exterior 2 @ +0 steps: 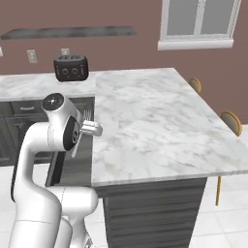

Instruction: Organize the utensils by type. Pick up the wooden spoons from the counter and place them in the open cabinet. Then pick up the metallic utensils from the counter and place them in the open drawer.

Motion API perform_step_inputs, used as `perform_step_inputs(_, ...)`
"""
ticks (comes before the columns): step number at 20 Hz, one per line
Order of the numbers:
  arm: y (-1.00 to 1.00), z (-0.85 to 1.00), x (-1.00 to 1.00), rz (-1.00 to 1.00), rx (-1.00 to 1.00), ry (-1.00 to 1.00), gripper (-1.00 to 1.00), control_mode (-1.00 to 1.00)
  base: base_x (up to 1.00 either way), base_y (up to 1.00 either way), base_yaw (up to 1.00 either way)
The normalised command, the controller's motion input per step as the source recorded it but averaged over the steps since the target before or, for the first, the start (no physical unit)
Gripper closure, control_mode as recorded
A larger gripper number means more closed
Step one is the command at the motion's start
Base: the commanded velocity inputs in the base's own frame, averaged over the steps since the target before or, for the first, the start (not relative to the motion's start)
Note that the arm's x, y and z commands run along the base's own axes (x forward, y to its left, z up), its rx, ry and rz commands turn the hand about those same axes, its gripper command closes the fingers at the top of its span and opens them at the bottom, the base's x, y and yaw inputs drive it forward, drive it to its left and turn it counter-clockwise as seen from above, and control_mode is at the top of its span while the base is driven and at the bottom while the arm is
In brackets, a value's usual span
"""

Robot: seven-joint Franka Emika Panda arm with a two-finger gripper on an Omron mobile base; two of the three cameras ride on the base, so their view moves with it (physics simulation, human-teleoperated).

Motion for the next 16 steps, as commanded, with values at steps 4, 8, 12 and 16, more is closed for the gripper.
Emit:
perform_step_inputs(4,0.0,0.0,0.0,0.0,0.0,0.0,1.0,1.0,0.14,0.34,-0.19)
perform_step_inputs(8,0.13,0.12,0.0,-0.07,-0.01,-0.05,1.0,-1.0,0.01,0.16,-0.09)
perform_step_inputs(12,0.27,0.1,0.13,-0.06,-0.01,-0.04,1.0,-1.0,0.0,0.0,0.0)
perform_step_inputs(16,0.26,0.0,0.2,0.0,0.0,0.0,1.0,-1.0,0.0,0.0,0.0)
